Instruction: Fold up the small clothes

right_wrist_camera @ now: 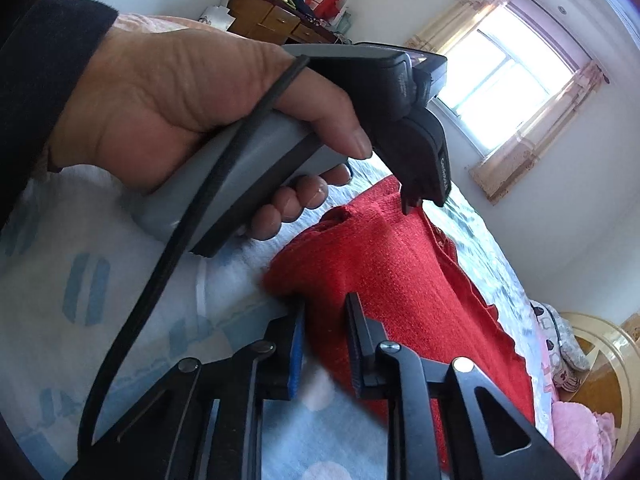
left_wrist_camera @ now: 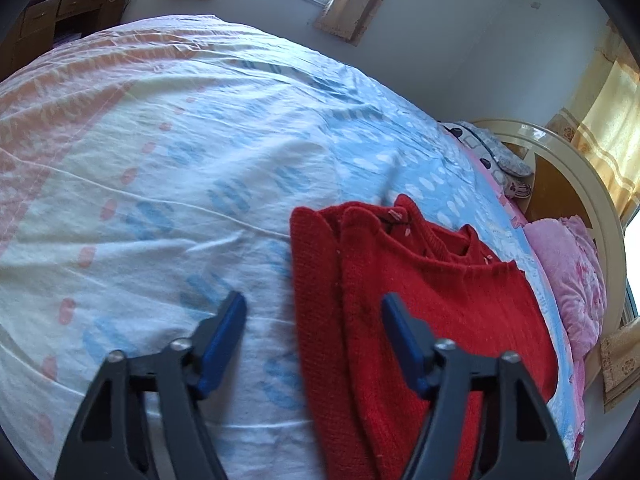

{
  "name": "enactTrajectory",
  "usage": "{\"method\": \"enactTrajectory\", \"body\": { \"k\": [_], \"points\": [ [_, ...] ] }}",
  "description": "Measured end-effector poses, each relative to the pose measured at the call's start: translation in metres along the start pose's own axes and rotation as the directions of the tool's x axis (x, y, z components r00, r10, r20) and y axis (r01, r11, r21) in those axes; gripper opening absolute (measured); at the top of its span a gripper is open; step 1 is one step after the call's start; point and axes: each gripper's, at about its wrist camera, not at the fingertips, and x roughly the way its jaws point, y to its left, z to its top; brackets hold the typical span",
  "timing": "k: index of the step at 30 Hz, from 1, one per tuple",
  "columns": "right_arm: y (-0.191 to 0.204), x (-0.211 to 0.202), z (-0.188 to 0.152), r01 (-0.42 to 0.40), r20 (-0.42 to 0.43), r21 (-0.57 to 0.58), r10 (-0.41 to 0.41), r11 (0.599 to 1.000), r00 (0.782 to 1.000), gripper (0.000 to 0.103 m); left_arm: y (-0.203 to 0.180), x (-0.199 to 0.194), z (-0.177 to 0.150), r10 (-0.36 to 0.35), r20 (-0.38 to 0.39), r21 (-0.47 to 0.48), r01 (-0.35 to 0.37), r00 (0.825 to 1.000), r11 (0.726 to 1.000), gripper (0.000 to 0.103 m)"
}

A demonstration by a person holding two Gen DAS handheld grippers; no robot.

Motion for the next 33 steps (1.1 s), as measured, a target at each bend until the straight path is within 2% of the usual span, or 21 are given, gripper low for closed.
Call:
{"method": "enactTrajectory", "body": {
  "k": [1,2,3,6,12,21,33],
  "points": [
    [0.001,-0.002,0.0,-0.002,0.0,-0.003,0.002,1.0,1.0,0.015,0.001,0.001,0.0,-0.005,-0.01,-0.005,0.005,1.0,1.0,0.047],
    [0.001,-0.003,0.001,-0.004,-0.001,-0.005,0.004,1.0,1.0,0.014,0.002,0.003,0.0,-0.011,-0.022,-0.007,0.011,1.0,1.0,0.029],
    [0.0,-0.005,0.001,-0.009,-0.002,-0.004,0.009,1.0,1.0,0.013,0.002,0.005,0.0,-0.029,-0.041,-0.01,0.029,0.999,1.0,0.017],
    [-0.005,-0.013,0.001,-0.022,0.004,0.012,0.022,1.0,1.0,0.011,0.002,0.004,0.002,-0.041,-0.06,-0.03,0.04,0.997,0.999,0.014],
    [-0.025,-0.031,-0.004,-0.013,0.034,0.053,0.011,0.999,0.999,0.011,0.013,-0.002,0.004,-0.108,-0.075,-0.147,0.096,0.991,0.985,0.013],
    [-0.057,-0.047,-0.015,-0.008,0.06,0.15,-0.001,0.989,0.998,0.008,-0.016,-0.024,0.019,-0.135,-0.033,-0.123,0.13,0.99,0.984,0.012],
    [-0.1,-0.062,-0.038,0.024,0.102,0.303,-0.058,0.953,0.993,0.005,-0.088,-0.026,0.036,-0.168,0.016,-0.082,0.169,0.986,0.982,0.011]
  ]
}}
